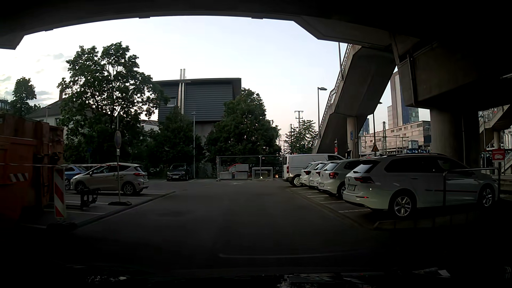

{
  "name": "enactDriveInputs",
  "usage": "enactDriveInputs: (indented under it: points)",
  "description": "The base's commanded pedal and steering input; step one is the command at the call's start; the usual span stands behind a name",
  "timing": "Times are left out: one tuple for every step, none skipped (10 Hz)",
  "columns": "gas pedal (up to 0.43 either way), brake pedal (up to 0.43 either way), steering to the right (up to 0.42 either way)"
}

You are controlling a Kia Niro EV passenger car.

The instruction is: Follow the waypoints while adhering to traffic rules and regulations

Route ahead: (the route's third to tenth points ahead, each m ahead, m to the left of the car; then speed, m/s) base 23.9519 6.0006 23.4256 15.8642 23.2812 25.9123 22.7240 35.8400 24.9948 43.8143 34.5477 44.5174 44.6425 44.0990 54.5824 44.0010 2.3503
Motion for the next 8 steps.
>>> enactDriveInputs:
  points:
    - [0.02,0.0,-0.029]
    - [0.02,0.0,-0.034]
    - [0.028,0.0,-0.033]
    - [0.028,0.0,-0.033]
    - [0.028,0.0,-0.033]
    - [0.039,0.0,-0.033]
    - [0.039,0.0,-0.036]
    - [0.039,0.0,-0.042]
